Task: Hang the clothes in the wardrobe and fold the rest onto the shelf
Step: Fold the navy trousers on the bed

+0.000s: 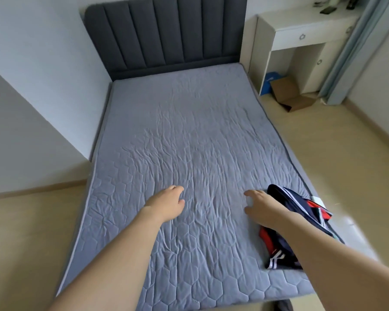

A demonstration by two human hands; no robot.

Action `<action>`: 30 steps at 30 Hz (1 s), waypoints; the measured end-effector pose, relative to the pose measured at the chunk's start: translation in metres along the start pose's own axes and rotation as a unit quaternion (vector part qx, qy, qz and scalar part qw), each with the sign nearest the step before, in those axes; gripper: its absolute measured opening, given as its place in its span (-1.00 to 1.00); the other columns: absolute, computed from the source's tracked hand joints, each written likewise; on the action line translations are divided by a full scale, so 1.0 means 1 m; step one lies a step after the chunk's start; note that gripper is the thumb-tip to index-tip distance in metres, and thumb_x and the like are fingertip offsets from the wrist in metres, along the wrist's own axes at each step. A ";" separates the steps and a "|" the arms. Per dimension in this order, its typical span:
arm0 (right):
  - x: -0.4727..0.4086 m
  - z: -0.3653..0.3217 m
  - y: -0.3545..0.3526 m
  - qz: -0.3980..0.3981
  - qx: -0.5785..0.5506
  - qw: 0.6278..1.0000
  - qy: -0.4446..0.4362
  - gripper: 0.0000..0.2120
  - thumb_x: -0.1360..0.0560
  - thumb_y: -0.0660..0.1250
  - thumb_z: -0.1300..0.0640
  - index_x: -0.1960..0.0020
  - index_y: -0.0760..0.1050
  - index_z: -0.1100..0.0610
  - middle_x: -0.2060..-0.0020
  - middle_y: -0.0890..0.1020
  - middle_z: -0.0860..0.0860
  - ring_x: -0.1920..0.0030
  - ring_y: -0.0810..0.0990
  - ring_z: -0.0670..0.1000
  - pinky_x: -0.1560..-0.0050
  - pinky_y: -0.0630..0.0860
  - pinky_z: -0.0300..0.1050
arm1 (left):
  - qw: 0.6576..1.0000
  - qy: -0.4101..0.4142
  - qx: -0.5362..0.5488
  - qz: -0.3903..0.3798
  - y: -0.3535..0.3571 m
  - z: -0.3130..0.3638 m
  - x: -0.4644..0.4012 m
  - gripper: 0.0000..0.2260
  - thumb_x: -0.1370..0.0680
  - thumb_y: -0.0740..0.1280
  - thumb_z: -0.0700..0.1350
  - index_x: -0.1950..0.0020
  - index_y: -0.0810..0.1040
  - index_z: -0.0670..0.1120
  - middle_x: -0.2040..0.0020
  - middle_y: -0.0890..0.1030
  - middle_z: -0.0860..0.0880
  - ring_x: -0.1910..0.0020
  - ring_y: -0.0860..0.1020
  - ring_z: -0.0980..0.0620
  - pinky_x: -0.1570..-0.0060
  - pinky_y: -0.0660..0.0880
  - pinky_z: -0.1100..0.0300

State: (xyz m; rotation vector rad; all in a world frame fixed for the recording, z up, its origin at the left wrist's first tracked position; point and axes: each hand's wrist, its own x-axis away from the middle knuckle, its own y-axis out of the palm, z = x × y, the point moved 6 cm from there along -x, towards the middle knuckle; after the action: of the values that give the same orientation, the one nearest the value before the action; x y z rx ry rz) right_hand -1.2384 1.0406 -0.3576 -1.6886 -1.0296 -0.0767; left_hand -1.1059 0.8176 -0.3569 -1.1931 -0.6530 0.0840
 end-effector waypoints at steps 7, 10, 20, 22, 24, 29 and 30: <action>-0.019 0.172 -0.039 -0.027 -0.007 0.999 0.035 -0.51 -0.54 0.21 0.13 -0.45 0.25 0.12 -0.40 0.33 0.08 -0.34 0.38 0.10 -0.24 0.38 -0.11 | 0.998 -0.002 0.013 -0.068 0.067 0.146 -0.043 -0.57 -0.62 0.13 -0.02 -0.50 0.23 -0.03 -0.48 0.29 0.01 -0.36 0.39 -0.06 -0.25 0.37 0.10; -0.033 0.240 -0.047 -0.038 -0.019 0.998 0.048 -0.48 -0.53 0.20 0.16 -0.47 0.22 0.10 -0.41 0.32 0.07 -0.34 0.38 0.09 -0.19 0.38 -0.14 | 0.995 0.010 0.025 -0.091 0.099 0.211 -0.069 -0.57 -0.63 0.13 -0.04 -0.50 0.23 -0.04 -0.47 0.30 0.00 -0.37 0.38 -0.05 -0.26 0.33 0.13; -0.114 0.433 0.057 -0.126 0.011 0.985 0.116 -0.56 -0.48 0.19 0.18 -0.37 0.30 0.11 -0.30 0.41 0.09 -0.23 0.46 0.15 -0.16 0.46 -0.06 | 0.975 0.018 0.085 -0.207 0.300 0.338 -0.157 -0.63 -0.60 0.15 -0.07 -0.42 0.33 -0.01 -0.41 0.35 0.02 -0.31 0.42 -0.05 -0.25 0.38 0.11; -0.127 0.466 0.093 -0.140 0.023 0.983 0.117 -0.56 -0.48 0.20 0.17 -0.35 0.30 0.10 -0.29 0.42 0.09 -0.24 0.44 0.16 -0.18 0.43 -0.05 | 0.968 0.016 0.081 -0.237 0.355 0.353 -0.170 -0.68 -0.58 0.17 -0.06 -0.34 0.38 -0.01 -0.33 0.41 -0.01 -0.26 0.45 -0.07 -0.23 0.41 0.06; -0.138 0.491 0.124 -0.129 0.047 0.985 0.106 -0.53 -0.48 0.20 0.14 -0.38 0.27 0.08 -0.31 0.40 0.06 -0.30 0.38 0.14 -0.27 0.35 -0.05 | 0.963 0.022 0.064 -0.261 0.400 0.366 -0.180 -0.68 -0.58 0.18 -0.06 -0.33 0.39 -0.01 -0.31 0.42 -0.02 -0.27 0.42 -0.08 -0.24 0.39 0.02; -0.165 0.528 0.182 -0.034 0.178 0.981 0.063 -0.16 -0.10 0.56 0.05 -0.36 0.43 0.11 -0.28 0.47 0.18 -0.32 0.35 0.24 -0.33 0.17 0.15 | 0.974 0.015 -0.064 -0.216 0.481 0.381 -0.215 -0.32 -0.45 0.29 0.22 -0.48 0.16 0.00 -0.50 0.11 0.01 -0.50 0.05 -0.10 -0.35 0.14 -0.22; -0.169 0.536 0.195 -0.018 0.192 0.979 0.060 -0.11 0.05 0.58 0.12 -0.28 0.52 0.13 -0.21 0.54 0.22 -0.26 0.37 0.27 -0.27 0.17 0.19 | 0.972 -0.006 -0.074 -0.222 0.496 0.379 -0.221 -0.23 -0.43 0.30 0.26 -0.52 0.07 0.00 -0.53 0.03 0.00 -0.52 -0.02 -0.11 -0.36 0.08 -0.28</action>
State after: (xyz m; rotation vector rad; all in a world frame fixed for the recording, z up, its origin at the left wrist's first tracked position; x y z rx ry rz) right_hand -1.4466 1.3725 -0.8052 -1.2998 -0.9173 -0.0028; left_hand -1.3449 1.2394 -0.8084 -1.1627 -0.9347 -0.3404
